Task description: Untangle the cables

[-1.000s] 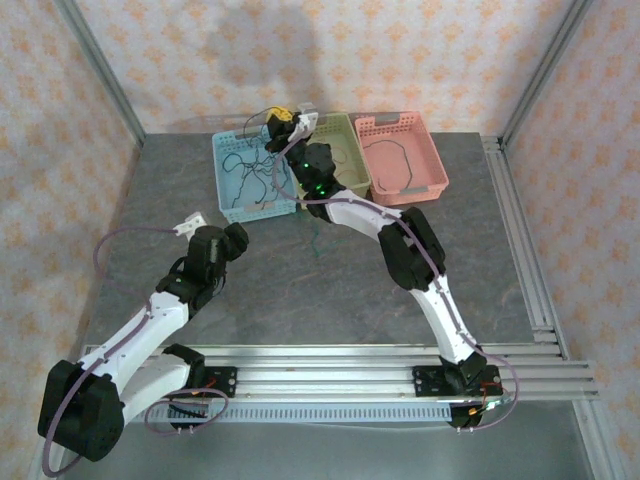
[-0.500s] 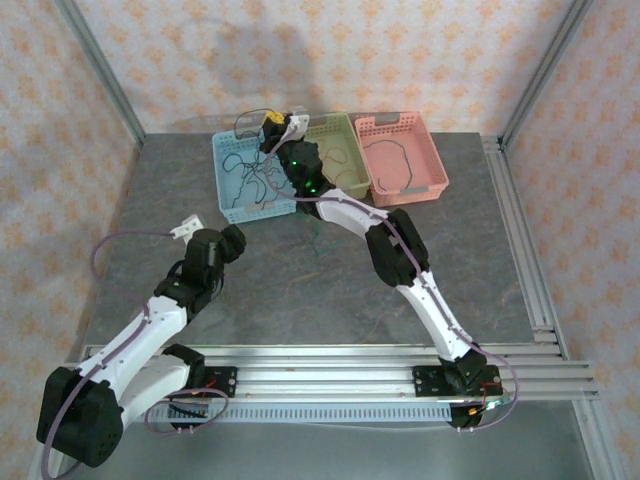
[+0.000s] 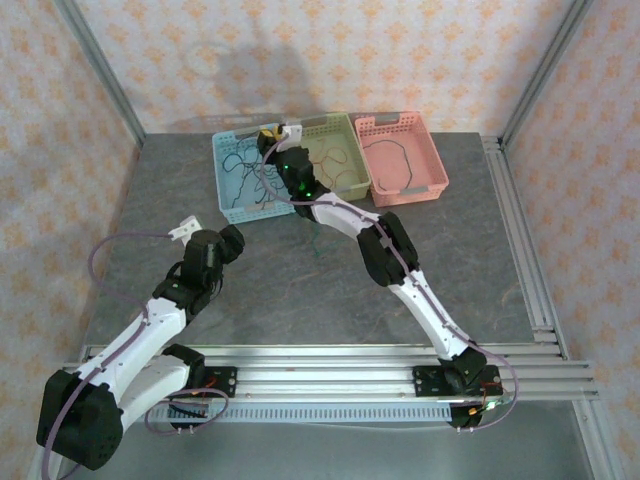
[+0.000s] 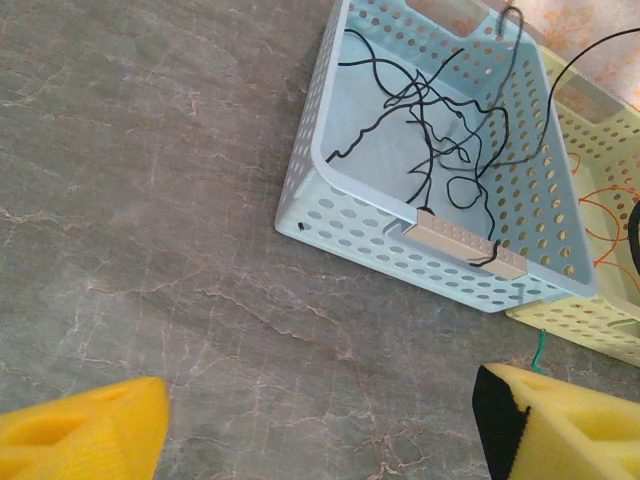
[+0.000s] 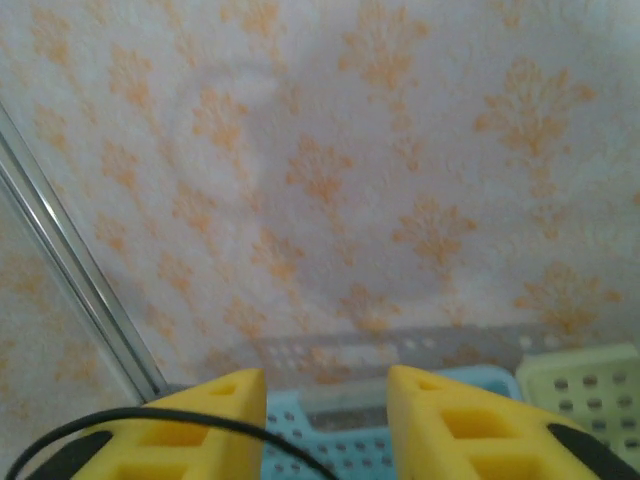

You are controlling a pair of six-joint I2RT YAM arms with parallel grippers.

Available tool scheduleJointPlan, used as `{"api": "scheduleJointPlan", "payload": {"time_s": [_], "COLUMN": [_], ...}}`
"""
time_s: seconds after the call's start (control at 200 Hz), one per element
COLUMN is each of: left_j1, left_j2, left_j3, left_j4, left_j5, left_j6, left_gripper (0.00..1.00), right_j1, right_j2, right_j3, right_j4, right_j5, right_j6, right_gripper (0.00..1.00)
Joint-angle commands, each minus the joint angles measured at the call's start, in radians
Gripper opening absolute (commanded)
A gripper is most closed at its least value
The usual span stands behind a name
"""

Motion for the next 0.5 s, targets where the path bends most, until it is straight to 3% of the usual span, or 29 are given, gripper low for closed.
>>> {"api": "scheduleJointPlan", "payload": {"time_s": [0.0,0.06,0.33,0.495], "left_j1": [0.012,0.012,0.013,0.013], "left_j2": [-0.014,-0.016,-0.034,-0.033], "left_j3": [-0.012,-0.013,-0.024,-0.024], "left_j4": [-0.004,-0.004,0.002,0.004], "left_j5": [-0.033,-0.032,-0.025,-0.023], "left_j6": [-0.016,-0.016,-0.016,-0.016], "left_gripper": [0.81,0.81,0.81,0.81], "right_j1": [0.003,0.004,0.007,0.007], "right_j2": [-0.100,-0.189,-0.671,-0.817], "right_j3": [-0.029,-0.115,-0.814,-1.086], "right_j4": [-0.166,-0.204,0.035,0.067], "right_j5": [0.001,-0.003,0.004,-0.075], "right_j6": [-0.066,-0.091,-0.213,-0.204], "right_gripper": [0.46,0.49,0.51,0.49]}}
